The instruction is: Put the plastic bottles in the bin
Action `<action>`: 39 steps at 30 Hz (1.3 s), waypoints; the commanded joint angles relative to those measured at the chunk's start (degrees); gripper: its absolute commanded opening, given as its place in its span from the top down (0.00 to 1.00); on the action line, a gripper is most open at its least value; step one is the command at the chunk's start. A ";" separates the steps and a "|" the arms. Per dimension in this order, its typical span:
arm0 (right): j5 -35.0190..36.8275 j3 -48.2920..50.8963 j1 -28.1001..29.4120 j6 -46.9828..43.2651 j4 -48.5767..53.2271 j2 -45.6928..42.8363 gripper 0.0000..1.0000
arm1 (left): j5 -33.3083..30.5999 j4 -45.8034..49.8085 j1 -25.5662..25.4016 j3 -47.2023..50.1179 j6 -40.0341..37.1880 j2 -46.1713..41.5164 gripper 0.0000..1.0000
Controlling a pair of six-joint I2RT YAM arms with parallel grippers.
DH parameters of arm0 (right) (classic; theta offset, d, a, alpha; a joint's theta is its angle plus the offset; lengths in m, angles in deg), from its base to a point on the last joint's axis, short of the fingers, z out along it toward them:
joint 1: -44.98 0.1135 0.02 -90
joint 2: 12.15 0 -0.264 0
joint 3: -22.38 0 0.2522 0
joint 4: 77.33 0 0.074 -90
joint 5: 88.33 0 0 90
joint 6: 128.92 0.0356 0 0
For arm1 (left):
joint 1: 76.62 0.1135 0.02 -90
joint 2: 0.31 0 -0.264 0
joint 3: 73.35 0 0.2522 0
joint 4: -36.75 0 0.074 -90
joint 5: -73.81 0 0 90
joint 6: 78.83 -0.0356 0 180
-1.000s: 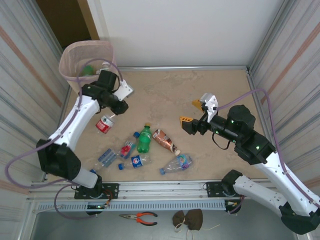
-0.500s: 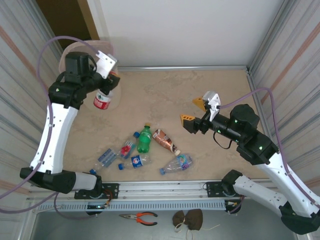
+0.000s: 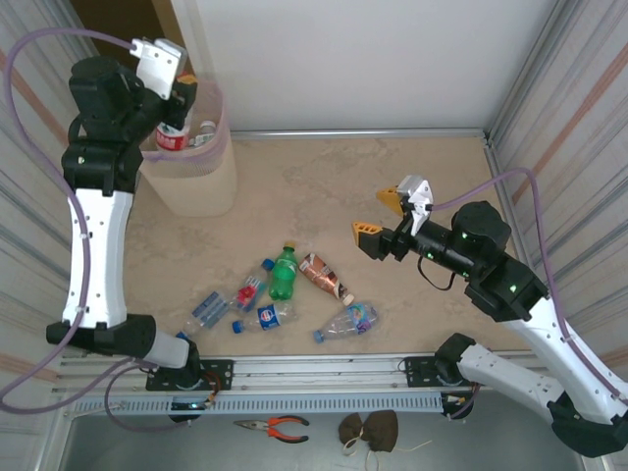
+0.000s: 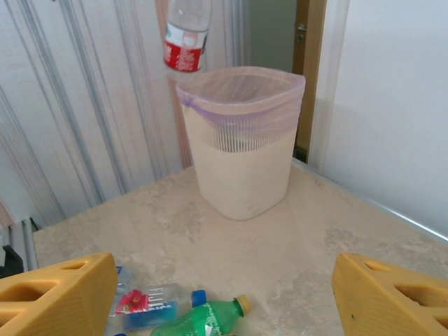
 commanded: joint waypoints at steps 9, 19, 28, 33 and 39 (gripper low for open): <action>0.37 -1.15 0.69 0.48 -1.09 0.78 0.21 | -9.79 1.37 6.22 -14.38 -2.63 15.91 0.79; 0.19 0.67 0.70 0.25 -2.63 2.00 0.20 | -10.90 1.56 9.55 -12.04 1.29 22.68 0.80; -0.42 1.88 -0.38 0.20 -2.48 3.05 0.19 | -13.81 7.05 10.21 -13.36 3.86 29.80 0.76; -1.34 2.88 -1.17 0.79 -2.35 3.17 0.18 | -14.08 10.03 10.71 -14.96 5.42 33.42 0.74; -2.26 3.85 -2.57 1.32 -2.43 3.08 0.18 | -12.27 10.81 11.91 -16.21 7.40 37.74 0.66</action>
